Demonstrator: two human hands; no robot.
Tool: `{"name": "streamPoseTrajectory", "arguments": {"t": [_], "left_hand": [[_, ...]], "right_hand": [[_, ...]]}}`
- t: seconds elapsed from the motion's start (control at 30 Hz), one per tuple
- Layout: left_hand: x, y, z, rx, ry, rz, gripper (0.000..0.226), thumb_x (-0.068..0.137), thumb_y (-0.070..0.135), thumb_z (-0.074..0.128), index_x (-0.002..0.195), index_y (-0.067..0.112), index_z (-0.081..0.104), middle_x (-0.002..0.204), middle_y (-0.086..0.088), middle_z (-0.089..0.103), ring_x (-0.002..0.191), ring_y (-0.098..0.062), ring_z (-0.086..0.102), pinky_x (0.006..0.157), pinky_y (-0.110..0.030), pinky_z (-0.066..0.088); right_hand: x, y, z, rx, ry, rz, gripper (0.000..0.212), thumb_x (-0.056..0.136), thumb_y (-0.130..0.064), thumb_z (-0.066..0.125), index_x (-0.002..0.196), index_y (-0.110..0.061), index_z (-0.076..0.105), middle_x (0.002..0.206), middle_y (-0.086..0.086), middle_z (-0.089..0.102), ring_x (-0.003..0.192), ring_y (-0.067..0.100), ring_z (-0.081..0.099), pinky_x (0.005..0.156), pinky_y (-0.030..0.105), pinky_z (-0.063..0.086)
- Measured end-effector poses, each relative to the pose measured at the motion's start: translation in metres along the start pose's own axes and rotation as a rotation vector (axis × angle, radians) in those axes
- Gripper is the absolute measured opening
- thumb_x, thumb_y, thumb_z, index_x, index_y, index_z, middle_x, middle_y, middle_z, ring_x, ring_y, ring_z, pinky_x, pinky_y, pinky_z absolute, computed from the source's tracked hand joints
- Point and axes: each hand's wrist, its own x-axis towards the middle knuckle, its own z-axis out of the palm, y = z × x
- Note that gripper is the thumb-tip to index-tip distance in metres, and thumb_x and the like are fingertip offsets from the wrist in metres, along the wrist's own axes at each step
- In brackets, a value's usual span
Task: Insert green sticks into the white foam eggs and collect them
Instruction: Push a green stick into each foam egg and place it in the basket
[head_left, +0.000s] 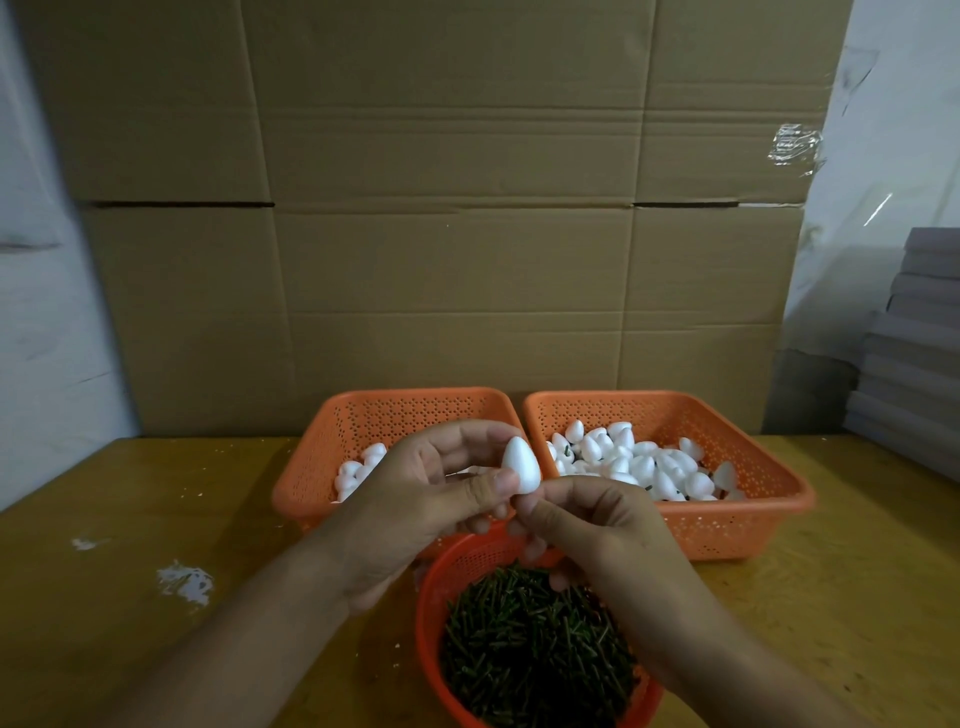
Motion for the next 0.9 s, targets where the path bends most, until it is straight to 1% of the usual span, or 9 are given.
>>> {"name": "streamPoseTrajectory", "arguments": {"t": [0.17,0.27,0.43,0.57,0.7,0.8,0.9], "left_hand": [[-0.0002,-0.0015,-0.0002,0.058,0.004,0.013,0.028,0.081,0.023,0.079,0.108,0.022,0.073,0.105,-0.006,0.074,0.079,-0.010,0.066,0.068,-0.020,0.053],[0.0001,-0.0029,0.0002,0.066,0.002,0.036,0.026,0.081,0.019,0.079,0.107,0.019,0.073,0.106,-0.008,0.073,0.077,-0.010,0.066,0.067,-0.020,0.053],[0.0006,-0.0048,0.0023,0.074,0.018,0.058,0.026,0.078,0.019,0.077,0.104,0.019,0.073,0.100,-0.004,0.074,0.074,-0.009,0.066,0.067,-0.020,0.054],[0.0008,-0.0036,0.0021,0.099,0.035,0.076,0.030,0.078,0.018,0.076,0.107,0.014,0.071,0.105,-0.007,0.074,0.073,-0.010,0.065,0.067,-0.022,0.054],[0.0008,-0.0044,0.0045,0.129,0.048,0.102,0.030,0.081,0.015,0.074,0.110,0.010,0.068,0.101,-0.004,0.074,0.071,-0.009,0.063,0.067,-0.021,0.053],[0.0015,-0.0061,0.0053,0.102,0.070,0.078,0.029,0.082,0.015,0.073,0.110,0.011,0.069,0.094,0.000,0.074,0.069,-0.008,0.062,0.065,-0.020,0.053],[0.0014,-0.0070,0.0061,0.010,0.074,0.028,0.032,0.080,0.016,0.074,0.111,0.012,0.069,0.091,-0.001,0.073,0.068,-0.009,0.061,0.065,-0.021,0.052]], "right_hand": [[0.0006,0.0008,-0.0006,-0.014,0.022,0.003,0.013,0.087,-0.016,0.072,0.076,-0.012,0.078,0.071,0.005,0.072,0.063,0.009,0.063,0.052,0.018,0.047],[0.0004,0.0015,-0.0010,-0.019,0.026,0.001,0.013,0.086,-0.017,0.072,0.076,-0.010,0.077,0.074,0.009,0.073,0.064,0.011,0.063,0.052,0.019,0.047],[0.0006,0.0021,-0.0009,-0.013,0.033,0.008,0.013,0.087,-0.016,0.071,0.079,-0.007,0.078,0.073,0.008,0.073,0.063,0.009,0.062,0.051,0.018,0.046],[0.0008,0.0013,-0.0021,-0.018,0.014,0.022,0.013,0.087,-0.017,0.071,0.082,-0.007,0.078,0.076,0.008,0.074,0.063,0.008,0.063,0.052,0.018,0.046],[0.0025,0.0024,-0.0014,0.012,0.007,0.029,0.013,0.088,-0.012,0.070,0.080,-0.005,0.078,0.077,0.011,0.074,0.063,0.010,0.062,0.051,0.019,0.047],[0.0031,0.0027,-0.0008,0.025,0.004,0.027,0.016,0.091,-0.011,0.066,0.082,-0.004,0.077,0.077,0.010,0.074,0.062,0.010,0.062,0.050,0.019,0.046],[0.0026,0.0031,0.0003,0.036,0.009,0.014,0.018,0.092,-0.011,0.065,0.079,-0.007,0.077,0.076,0.009,0.073,0.062,0.010,0.061,0.049,0.019,0.045]]}}
